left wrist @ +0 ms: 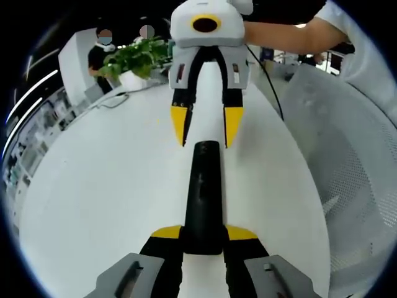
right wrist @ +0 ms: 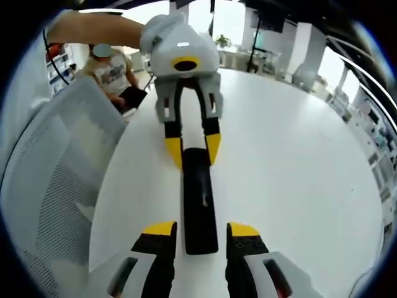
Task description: Press the specified remote control buttons in sequence, fully releasing each button before pressing the next.
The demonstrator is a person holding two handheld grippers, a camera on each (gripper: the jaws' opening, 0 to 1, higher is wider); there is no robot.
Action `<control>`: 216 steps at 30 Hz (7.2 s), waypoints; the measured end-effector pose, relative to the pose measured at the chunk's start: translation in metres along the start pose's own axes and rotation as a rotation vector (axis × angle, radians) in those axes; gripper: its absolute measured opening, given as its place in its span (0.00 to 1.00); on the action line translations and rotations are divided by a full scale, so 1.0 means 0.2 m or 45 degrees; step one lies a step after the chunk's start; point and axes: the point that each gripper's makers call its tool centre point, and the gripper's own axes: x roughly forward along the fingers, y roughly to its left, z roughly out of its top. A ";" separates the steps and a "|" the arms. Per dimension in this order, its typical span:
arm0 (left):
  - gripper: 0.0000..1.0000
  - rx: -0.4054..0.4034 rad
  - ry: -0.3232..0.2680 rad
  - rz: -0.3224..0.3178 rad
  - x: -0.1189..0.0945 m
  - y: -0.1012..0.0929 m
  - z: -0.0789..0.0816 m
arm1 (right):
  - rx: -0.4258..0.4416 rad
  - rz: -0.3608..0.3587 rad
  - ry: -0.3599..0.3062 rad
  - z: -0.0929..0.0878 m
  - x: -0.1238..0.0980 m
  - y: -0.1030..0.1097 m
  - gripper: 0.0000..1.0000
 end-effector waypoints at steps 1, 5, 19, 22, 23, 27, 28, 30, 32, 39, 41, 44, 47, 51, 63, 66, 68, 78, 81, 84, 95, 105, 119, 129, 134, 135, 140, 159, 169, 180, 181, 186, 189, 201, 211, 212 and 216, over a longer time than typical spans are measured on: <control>0.24 0.000 0.000 0.001 0.00 0.00 0.00 | 0.002 0.000 0.002 -0.01 0.00 0.00 0.29; 0.24 -0.001 -0.002 0.003 0.00 0.00 0.00 | 0.015 0.004 0.011 -0.03 0.01 0.00 0.29; 0.24 -0.001 -0.009 -0.001 0.00 0.00 0.00 | 0.020 0.002 0.037 -0.10 0.04 -0.01 0.26; 0.24 -0.001 -0.009 -0.002 0.00 0.00 0.00 | 0.012 0.008 0.041 -0.10 0.05 0.00 0.26; 0.24 -0.001 -0.009 -0.002 0.00 0.00 0.00 | 0.009 0.012 0.044 -0.10 0.05 0.00 0.25; 0.24 -0.002 -0.010 0.000 0.00 0.00 0.00 | 0.001 0.014 0.049 -0.10 0.06 0.00 0.24; 0.24 -0.001 -0.010 0.000 0.00 0.00 0.00 | -0.001 0.015 0.050 -0.10 0.06 0.00 0.24; 0.24 -0.001 -0.011 -0.001 0.00 0.00 0.00 | -0.010 0.017 0.055 -0.11 0.07 0.01 0.24; 0.24 -0.001 -0.012 -0.002 0.00 0.00 0.00 | -0.017 0.017 0.057 -0.11 0.07 0.00 0.23; 0.24 0.000 -0.015 -0.005 0.00 0.00 0.00 | -0.031 0.019 0.065 -0.11 0.08 0.00 0.22; 0.24 0.000 -0.015 -0.004 0.00 0.00 0.00 | -0.038 0.019 0.072 -0.12 0.08 0.00 0.22; 0.24 -0.001 -0.019 -0.002 0.00 0.00 0.00 | -0.041 0.020 0.072 -0.11 0.08 0.00 0.22; 0.24 -0.001 -0.022 0.000 0.00 0.01 0.00 | -0.047 0.020 0.073 -0.11 0.08 0.00 0.21; 0.24 -0.001 -0.027 0.002 0.00 0.01 0.00 | -0.042 0.007 0.080 -0.11 0.08 0.00 0.21; 0.23 -0.004 -0.005 -0.021 0.00 0.01 0.00 | -0.034 0.009 0.118 -0.12 0.08 0.00 0.19; 0.23 -0.009 -0.013 -0.020 0.00 0.01 0.00 | -0.034 0.008 0.114 -0.12 0.08 0.00 0.19; 0.23 -0.015 -0.026 -0.017 0.00 0.01 0.00 | -0.030 0.006 0.107 -0.12 0.08 0.00 0.19; 0.23 -0.004 -0.025 -0.018 0.00 0.01 0.00 | -0.036 -0.011 0.097 -0.12 0.08 0.00 0.19; 0.23 0.010 -0.017 -0.009 0.00 0.02 0.00 | -0.043 -0.030 0.084 -0.11 0.06 -0.02 0.19; 0.23 0.017 -0.011 -0.001 0.00 0.05 0.00 | -0.049 -0.050 0.067 -0.09 0.05 -0.04 0.19; 0.23 0.088 0.001 0.050 -0.05 0.26 0.05 | -0.063 -0.155 0.035 -0.04 0.01 -0.23 0.19; 0.23 0.113 0.020 0.079 -0.06 0.53 0.06 | -0.083 -0.214 0.015 -0.01 0.00 -0.51 0.19; 0.23 0.078 0.066 0.104 0.01 0.82 0.01 | -0.103 -0.239 0.003 -0.03 0.06 -0.82 0.19; 0.23 0.073 0.099 0.069 0.03 0.87 -0.02 | -0.063 -0.202 -0.006 -0.05 0.09 -0.86 0.20; 0.23 0.066 0.098 0.063 0.03 0.86 -0.02 | -0.052 -0.186 -0.007 -0.06 0.11 -0.85 0.20; 0.23 0.063 0.097 0.061 0.03 0.86 -0.02 | -0.049 -0.183 -0.006 -0.06 0.11 -0.85 0.20; 0.23 0.036 0.086 0.057 0.03 0.86 -0.02 | -0.033 -0.173 -0.004 -0.07 0.11 -0.85 0.20; 0.24 -0.012 0.015 0.026 0.04 0.86 -0.03 | -0.024 -0.132 0.006 -0.07 0.11 -0.84 0.21; 0.24 -0.011 0.022 0.031 0.04 0.86 -0.02 | -0.025 -0.125 0.010 -0.07 0.12 -0.84 0.21; 0.24 -0.021 0.014 0.023 0.04 0.86 -0.02 | 0.013 -0.116 -0.003 -0.07 0.12 -0.85 0.21; 0.24 -0.020 0.013 0.023 0.04 0.86 -0.02 | 0.029 -0.114 -0.009 -0.08 0.12 -0.85 0.21; 0.24 -0.015 0.008 0.027 0.04 0.85 -0.02 | 0.036 -0.107 -0.019 -0.07 0.12 -0.85 0.22; 0.24 -0.009 0.009 0.030 0.04 0.85 -0.02 | 0.033 -0.108 -0.018 -0.07 0.12 -0.85 0.22; 0.24 0.005 -0.010 0.048 0.03 0.85 -0.02 | 0.038 -0.106 -0.020 -0.07 0.13 -0.84 0.23; 0.24 0.045 -0.043 0.068 0.03 0.82 -0.01 | 0.044 -0.105 -0.028 -0.07 0.12 -0.84 0.23; 0.24 0.048 -0.043 0.068 0.03 0.82 -0.01 | 0.043 -0.106 -0.028 -0.07 0.12 -0.84 0.23; 0.24 0.048 -0.043 0.073 0.02 0.82 0.00 | 0.036 -0.108 -0.026 -0.06 0.12 -0.84 0.24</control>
